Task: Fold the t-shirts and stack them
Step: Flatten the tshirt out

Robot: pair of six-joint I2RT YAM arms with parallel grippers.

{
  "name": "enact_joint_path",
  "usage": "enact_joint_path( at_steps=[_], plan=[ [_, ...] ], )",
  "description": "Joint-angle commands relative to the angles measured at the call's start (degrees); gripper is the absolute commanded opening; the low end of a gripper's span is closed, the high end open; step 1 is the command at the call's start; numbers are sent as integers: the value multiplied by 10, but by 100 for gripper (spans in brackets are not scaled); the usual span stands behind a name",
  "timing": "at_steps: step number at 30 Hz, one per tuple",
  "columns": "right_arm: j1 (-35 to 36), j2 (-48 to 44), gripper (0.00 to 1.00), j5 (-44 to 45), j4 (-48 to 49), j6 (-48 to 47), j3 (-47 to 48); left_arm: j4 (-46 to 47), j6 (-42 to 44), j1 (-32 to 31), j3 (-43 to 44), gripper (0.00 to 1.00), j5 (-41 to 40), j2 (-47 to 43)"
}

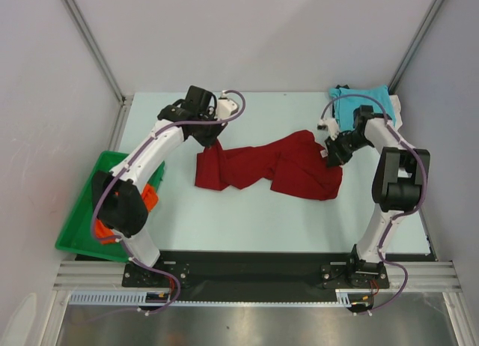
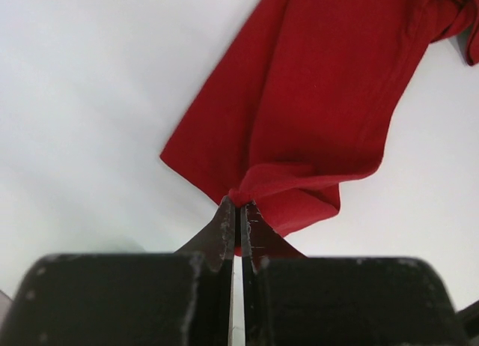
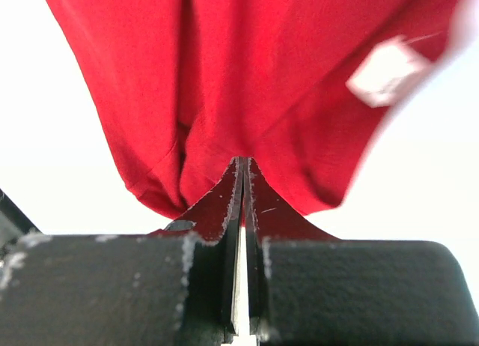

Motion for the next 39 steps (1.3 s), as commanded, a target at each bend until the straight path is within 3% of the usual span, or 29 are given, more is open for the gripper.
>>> enact_joint_path(
  at_steps=[1,6,9,13,18,39],
  plan=[
    [-7,-59,0,-35,-4,26,66,20,16,-4,42,0,-20,-4],
    [-5,-61,0,-33,-18,28,72,20,16,-4,49,0,-18,3],
    [-1,-37,33,-13,-54,2,54,20,15,-6,50,1,-15,3],
    [-18,-4,45,-29,-100,-23,30,20,16,-7,42,1,-19,1],
    [-46,52,45,-62,-157,-31,56,19,16,-8,33,0,-18,-2],
    [-45,118,44,-72,-179,-41,74,18,23,-23,46,1,-34,12]
  ],
)
